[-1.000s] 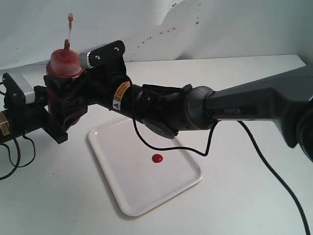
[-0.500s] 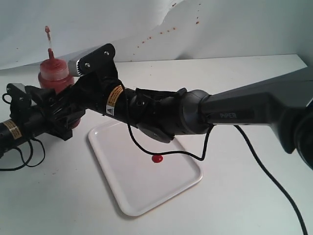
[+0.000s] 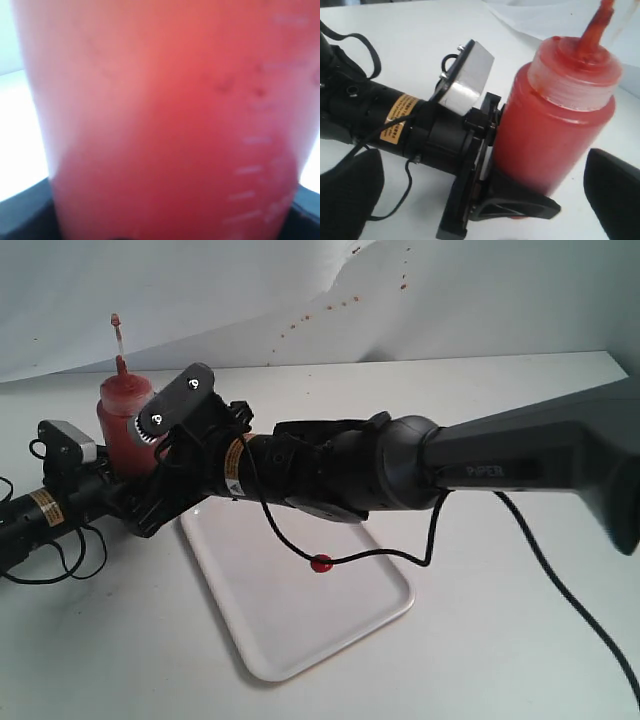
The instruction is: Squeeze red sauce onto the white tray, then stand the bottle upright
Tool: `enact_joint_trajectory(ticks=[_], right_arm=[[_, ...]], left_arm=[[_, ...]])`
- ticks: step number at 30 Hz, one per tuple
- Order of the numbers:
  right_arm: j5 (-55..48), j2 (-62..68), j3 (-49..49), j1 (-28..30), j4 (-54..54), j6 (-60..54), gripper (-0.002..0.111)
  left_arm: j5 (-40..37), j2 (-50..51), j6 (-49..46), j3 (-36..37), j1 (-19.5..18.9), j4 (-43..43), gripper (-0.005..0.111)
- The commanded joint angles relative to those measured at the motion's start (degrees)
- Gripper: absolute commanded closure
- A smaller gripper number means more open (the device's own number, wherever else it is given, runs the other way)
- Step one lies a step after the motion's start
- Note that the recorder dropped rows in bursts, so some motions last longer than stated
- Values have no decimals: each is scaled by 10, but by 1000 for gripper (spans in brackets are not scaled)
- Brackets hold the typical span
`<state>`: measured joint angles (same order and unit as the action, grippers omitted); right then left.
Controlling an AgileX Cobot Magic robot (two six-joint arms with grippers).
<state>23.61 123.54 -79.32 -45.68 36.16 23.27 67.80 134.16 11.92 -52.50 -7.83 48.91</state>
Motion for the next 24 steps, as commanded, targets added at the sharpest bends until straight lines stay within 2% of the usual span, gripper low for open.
enact_joint_trajectory(ticks=[1,7,10,13,19,22,24], right_arm=[[-82,-62,20,-1,7,-3,3],[-126,-148,81,-2,7,-3,6],[-131,-196,123,-2,7,-6,8],[-171,-239,156,-2,7,-10,8],[-283,-299,173,-2,7,-10,8],[-322,-313,173,-2,7,-10,8],[-337,-317,173,-2,7,-10,8]], left_arm=[[22,1,2,-5,1,-12,107],[22,1,2,-5,1,-12,105],[22,1,2,-5,1,-3,97],[22,1,2,-5,1,-2,81],[22,1,46,-5,1,-19,30],[22,1,82,-5,1,-21,10],[22,1,82,-5,1,-11,3]])
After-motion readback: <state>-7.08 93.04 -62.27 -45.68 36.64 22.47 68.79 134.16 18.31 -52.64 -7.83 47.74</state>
